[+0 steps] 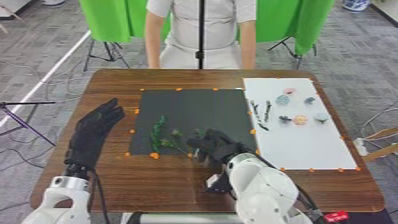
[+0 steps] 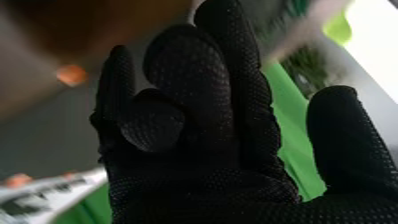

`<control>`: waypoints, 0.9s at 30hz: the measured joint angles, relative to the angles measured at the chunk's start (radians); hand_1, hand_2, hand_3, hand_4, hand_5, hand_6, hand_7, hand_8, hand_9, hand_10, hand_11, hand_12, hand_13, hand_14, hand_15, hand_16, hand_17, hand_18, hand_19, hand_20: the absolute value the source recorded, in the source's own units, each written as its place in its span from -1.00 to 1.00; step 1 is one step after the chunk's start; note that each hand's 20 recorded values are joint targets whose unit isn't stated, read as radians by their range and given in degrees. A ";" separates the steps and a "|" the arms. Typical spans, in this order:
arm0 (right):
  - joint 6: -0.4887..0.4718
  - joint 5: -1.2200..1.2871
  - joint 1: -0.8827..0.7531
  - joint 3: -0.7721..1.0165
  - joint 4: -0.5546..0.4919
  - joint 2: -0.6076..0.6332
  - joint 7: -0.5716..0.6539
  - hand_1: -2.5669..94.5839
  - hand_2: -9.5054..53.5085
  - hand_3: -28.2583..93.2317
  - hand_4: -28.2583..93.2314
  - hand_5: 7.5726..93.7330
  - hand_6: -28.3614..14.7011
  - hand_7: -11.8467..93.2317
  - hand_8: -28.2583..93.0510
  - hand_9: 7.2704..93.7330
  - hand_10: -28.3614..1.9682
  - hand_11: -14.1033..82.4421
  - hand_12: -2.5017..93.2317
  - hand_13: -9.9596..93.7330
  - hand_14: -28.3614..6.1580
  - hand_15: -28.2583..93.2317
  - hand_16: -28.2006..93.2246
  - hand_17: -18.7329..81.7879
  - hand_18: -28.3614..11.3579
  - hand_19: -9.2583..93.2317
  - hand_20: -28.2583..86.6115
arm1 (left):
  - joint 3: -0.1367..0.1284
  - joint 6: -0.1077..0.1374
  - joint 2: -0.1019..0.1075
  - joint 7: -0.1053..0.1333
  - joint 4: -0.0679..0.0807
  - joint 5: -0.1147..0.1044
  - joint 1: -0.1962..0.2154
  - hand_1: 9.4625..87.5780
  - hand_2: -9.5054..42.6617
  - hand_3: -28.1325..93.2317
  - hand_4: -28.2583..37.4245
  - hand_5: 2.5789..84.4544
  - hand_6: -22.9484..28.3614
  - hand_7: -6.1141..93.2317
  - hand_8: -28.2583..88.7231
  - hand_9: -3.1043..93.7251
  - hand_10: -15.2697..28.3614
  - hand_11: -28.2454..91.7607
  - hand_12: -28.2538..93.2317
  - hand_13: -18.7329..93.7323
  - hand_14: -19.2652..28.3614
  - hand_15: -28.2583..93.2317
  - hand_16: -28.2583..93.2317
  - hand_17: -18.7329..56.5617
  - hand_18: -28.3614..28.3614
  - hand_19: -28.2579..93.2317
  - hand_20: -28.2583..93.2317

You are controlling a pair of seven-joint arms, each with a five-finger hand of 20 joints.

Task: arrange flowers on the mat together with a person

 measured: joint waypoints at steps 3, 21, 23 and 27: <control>-0.025 0.041 0.003 0.006 0.004 -0.001 0.029 -0.62 -0.07 0.41 -0.84 0.86 0.21 -0.51 -0.71 0.97 -0.10 0.19 -0.33 0.50 -0.52 0.78 0.15 -0.13 -0.73 0.46 0.24 | -0.001 -0.002 -0.001 -0.001 0.000 0.000 0.000 -0.56 -0.89 0.51 -0.73 -0.06 0.02 -0.65 -0.61 -0.12 0.27 -0.35 -0.27 -0.14 0.48 -0.41 -0.43 -0.49 0.45 -0.49 -0.28; -0.106 0.006 0.077 -0.039 0.055 -0.019 0.018 -0.63 -0.06 0.35 -0.84 0.78 0.20 -0.55 -0.72 0.95 -0.13 0.26 -0.30 0.49 -0.56 0.78 0.21 -0.12 -0.70 0.45 0.22 | 0.000 -0.005 -0.005 -0.002 0.001 0.001 -0.002 -0.55 -0.89 0.50 -0.73 -0.06 0.03 -0.66 -0.61 -0.11 0.28 -0.34 -0.27 -0.13 0.49 -0.40 -0.43 -0.50 0.46 -0.48 -0.27; -0.113 -0.030 0.083 -0.052 0.060 -0.019 0.010 -0.63 -0.06 0.35 -0.84 0.78 0.20 -0.55 -0.72 0.95 -0.13 0.26 -0.30 0.49 -0.56 0.78 0.21 -0.12 -0.70 0.45 0.21 | 0.000 -0.006 -0.005 -0.002 0.001 0.001 -0.003 -0.55 -0.89 0.50 -0.72 -0.06 0.03 -0.66 -0.61 -0.12 0.28 -0.34 -0.27 -0.13 0.49 -0.40 -0.43 -0.50 0.46 -0.48 -0.27; -0.114 -0.052 0.091 -0.064 0.069 -0.020 0.001 -0.64 -0.07 0.36 -0.84 0.77 0.20 -0.55 -0.71 0.94 -0.13 0.27 -0.30 0.49 -0.56 0.78 0.22 -0.12 -0.70 0.45 0.21 | 0.000 -0.006 -0.005 -0.002 0.002 0.002 -0.004 -0.55 -0.90 0.51 -0.72 -0.06 0.02 -0.65 -0.61 -0.12 0.27 -0.34 -0.27 -0.13 0.48 -0.40 -0.43 -0.50 0.45 -0.48 -0.27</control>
